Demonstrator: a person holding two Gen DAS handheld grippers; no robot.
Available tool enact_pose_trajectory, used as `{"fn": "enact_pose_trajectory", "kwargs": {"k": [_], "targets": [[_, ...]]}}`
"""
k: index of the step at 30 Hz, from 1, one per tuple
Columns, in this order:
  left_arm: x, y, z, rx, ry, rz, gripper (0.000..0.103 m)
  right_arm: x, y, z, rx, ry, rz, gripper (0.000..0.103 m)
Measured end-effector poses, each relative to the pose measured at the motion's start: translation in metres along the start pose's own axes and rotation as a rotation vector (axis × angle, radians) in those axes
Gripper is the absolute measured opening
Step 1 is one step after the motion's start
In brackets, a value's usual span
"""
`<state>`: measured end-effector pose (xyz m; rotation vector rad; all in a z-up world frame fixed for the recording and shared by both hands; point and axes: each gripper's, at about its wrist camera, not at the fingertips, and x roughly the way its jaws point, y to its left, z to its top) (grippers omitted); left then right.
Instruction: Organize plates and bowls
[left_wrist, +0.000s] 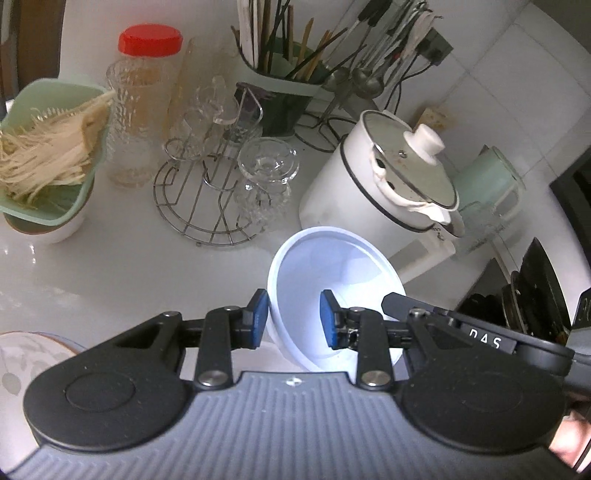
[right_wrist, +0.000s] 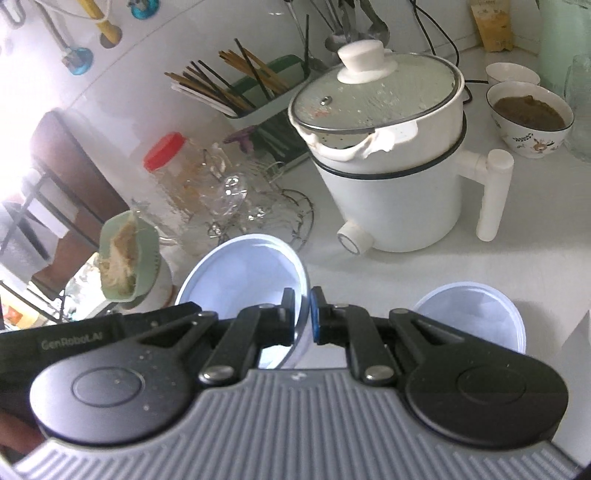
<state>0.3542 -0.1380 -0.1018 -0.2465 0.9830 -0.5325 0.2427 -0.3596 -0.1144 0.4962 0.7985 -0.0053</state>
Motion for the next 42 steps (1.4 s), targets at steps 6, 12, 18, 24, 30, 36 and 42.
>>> {"fn": "enact_pose_trajectory", "kwargs": {"k": [6,12,18,24,30,36,42], "targets": [[-0.018,0.004,-0.015,0.033,0.007,0.009,0.035,-0.012,0.008,-0.013,0.001,0.006,0.024,0.011],[-0.022,0.009,-0.037,0.052,0.029,0.041,0.035,-0.006,0.014,-0.034,-0.046,0.073,-0.003,0.011],[-0.009,0.021,-0.057,0.063,0.092,0.071,0.036,0.012,0.01,-0.058,-0.039,0.139,-0.008,0.011],[-0.006,0.034,-0.061,0.056,0.083,0.057,0.036,0.019,0.008,-0.067,-0.049,0.142,0.004,0.011],[-0.002,0.038,-0.062,0.055,0.092,0.063,0.045,0.023,0.01,-0.075,-0.055,0.132,0.019,0.014],[-0.022,0.039,-0.055,0.024,0.071,0.055,0.055,0.002,0.025,-0.065,-0.129,0.068,-0.007,0.047],[-0.059,0.031,-0.042,0.033,0.03,0.065,0.055,-0.035,0.043,-0.053,-0.171,0.003,0.011,0.047]]}}
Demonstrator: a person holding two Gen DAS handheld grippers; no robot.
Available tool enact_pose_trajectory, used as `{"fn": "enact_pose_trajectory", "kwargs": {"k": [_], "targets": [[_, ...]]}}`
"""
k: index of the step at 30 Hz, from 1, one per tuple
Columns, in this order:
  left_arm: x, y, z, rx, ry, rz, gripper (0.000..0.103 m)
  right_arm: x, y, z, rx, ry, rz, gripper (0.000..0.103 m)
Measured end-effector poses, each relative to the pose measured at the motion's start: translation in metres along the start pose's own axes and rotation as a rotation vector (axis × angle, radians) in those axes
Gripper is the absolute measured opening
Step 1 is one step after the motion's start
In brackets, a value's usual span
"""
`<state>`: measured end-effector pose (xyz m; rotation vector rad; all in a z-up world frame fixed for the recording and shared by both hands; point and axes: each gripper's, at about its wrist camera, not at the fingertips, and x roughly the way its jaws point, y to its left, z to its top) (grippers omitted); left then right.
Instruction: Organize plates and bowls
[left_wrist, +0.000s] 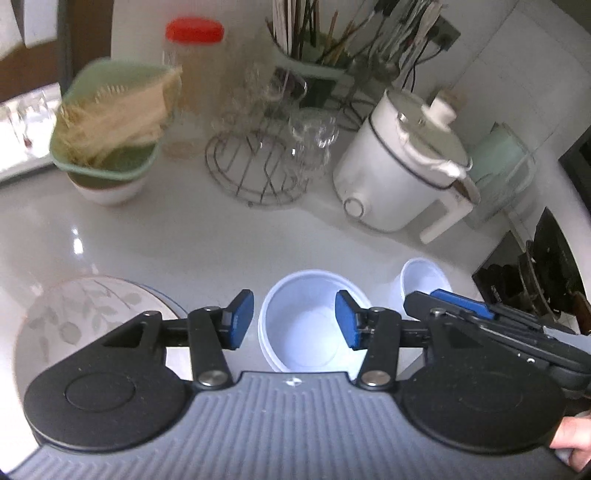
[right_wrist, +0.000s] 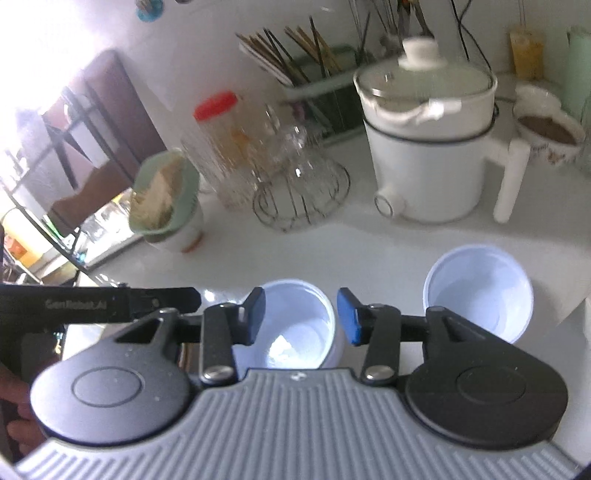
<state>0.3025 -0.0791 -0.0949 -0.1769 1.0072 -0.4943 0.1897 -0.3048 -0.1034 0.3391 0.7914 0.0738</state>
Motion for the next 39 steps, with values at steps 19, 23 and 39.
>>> {"fn": "enact_pose_trajectory", "kwargs": {"k": [19,23,39], "targets": [[-0.098,-0.003,-0.052,0.033,-0.099,0.044,0.055,-0.086,0.041,-0.024,-0.019,-0.144,-0.029,0.047],[-0.104,-0.005,-0.058,0.054,-0.106,0.047,0.055,-0.086,0.043,-0.029,0.019,-0.12,-0.011,0.046],[-0.096,-0.039,-0.074,0.138,-0.104,-0.034,0.055,-0.118,0.025,-0.058,0.037,-0.163,-0.13,0.046]]}}
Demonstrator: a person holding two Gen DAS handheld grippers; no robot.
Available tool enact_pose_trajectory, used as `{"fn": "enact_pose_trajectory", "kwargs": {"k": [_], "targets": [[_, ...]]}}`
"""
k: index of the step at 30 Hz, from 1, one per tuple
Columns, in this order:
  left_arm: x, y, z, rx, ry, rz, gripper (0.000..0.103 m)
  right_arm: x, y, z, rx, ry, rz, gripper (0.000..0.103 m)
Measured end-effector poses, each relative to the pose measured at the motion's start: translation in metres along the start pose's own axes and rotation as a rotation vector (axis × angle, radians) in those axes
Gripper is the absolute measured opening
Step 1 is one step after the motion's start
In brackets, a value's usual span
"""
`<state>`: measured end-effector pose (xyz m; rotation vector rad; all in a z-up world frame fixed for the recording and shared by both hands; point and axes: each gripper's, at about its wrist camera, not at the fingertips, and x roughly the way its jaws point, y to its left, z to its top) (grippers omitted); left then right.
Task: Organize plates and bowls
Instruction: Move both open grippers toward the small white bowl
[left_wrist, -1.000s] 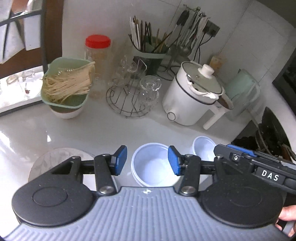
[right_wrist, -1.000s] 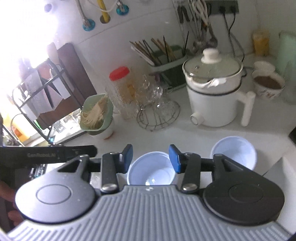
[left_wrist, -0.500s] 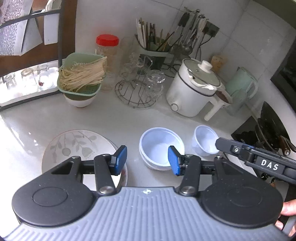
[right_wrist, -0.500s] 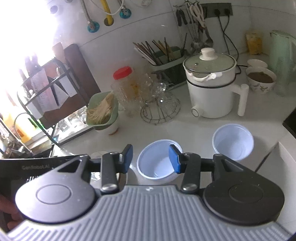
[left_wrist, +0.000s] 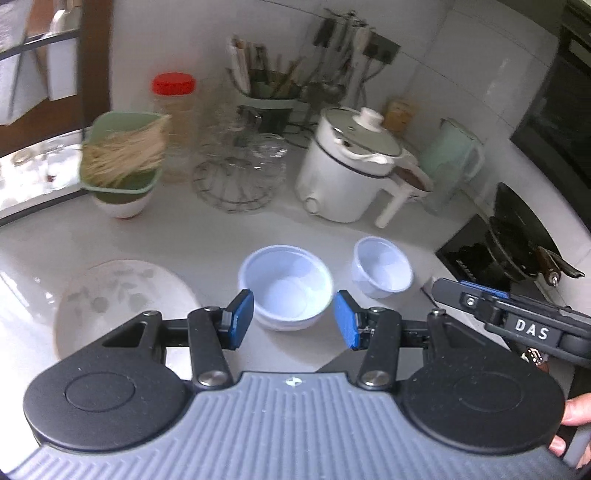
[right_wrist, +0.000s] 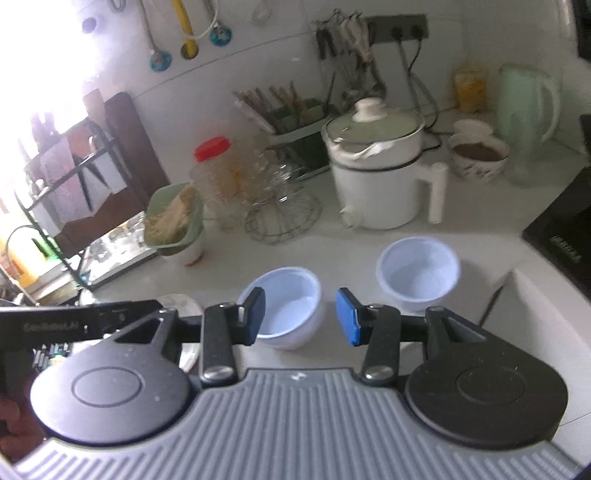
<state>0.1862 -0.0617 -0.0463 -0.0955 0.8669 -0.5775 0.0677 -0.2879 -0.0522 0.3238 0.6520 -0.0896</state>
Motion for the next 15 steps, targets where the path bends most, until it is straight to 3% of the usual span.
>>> {"fn": "enact_pose_trajectory", "kwargs": {"k": [15], "targets": [[0.088,-0.082,0.009,0.108,0.075,-0.187,0.055,-0.022,-0.096,-0.003,0.17,-0.002,-0.25,0.046]]}}
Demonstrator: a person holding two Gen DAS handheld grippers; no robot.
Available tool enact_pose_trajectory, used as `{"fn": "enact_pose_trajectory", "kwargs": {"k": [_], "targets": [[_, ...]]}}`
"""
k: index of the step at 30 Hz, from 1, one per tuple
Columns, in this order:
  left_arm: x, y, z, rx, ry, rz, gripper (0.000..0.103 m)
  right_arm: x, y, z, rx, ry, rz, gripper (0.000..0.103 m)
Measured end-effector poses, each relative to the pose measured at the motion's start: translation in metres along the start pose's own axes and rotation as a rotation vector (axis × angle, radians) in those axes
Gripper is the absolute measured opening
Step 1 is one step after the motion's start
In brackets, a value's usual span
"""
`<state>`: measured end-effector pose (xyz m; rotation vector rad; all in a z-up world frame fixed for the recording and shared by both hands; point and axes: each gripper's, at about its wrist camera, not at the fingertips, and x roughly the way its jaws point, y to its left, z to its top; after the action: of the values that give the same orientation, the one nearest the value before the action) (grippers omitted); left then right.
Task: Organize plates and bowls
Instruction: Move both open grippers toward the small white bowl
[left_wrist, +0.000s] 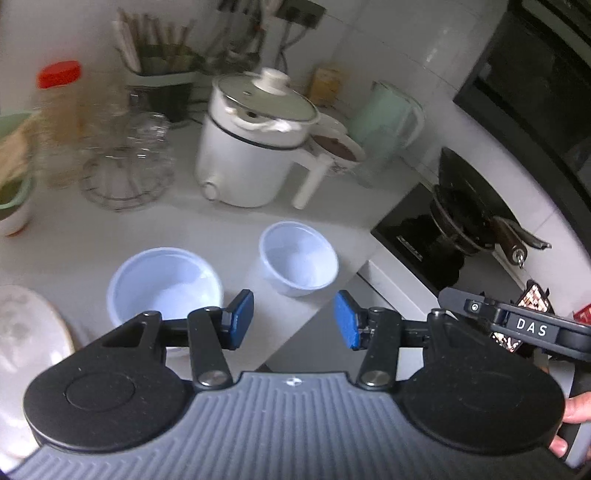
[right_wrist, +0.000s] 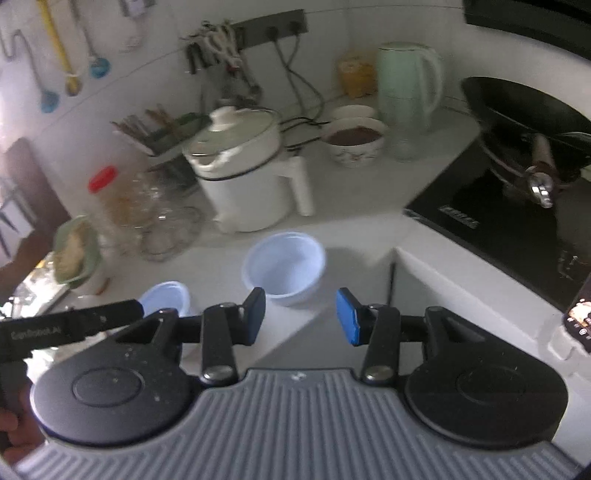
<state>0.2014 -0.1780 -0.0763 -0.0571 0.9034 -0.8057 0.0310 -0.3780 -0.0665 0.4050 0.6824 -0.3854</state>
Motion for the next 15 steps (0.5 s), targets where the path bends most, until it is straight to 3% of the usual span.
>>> {"fn": "enact_pose_trajectory", "kwargs": {"k": [8,12,15], "targets": [[0.053,-0.011,0.017,0.006,0.048,-0.005,0.055,0.028,-0.021,0.013,-0.007,-0.036,-0.001,0.046],[0.075,-0.012,0.031,-0.003,0.069,0.047,0.055,0.052,-0.025,0.025,-0.039,-0.017,0.006,0.046],[0.078,-0.022,0.043,0.05,0.025,0.093,0.06,0.061,-0.019,0.031,-0.118,-0.062,0.01,0.045]]}}
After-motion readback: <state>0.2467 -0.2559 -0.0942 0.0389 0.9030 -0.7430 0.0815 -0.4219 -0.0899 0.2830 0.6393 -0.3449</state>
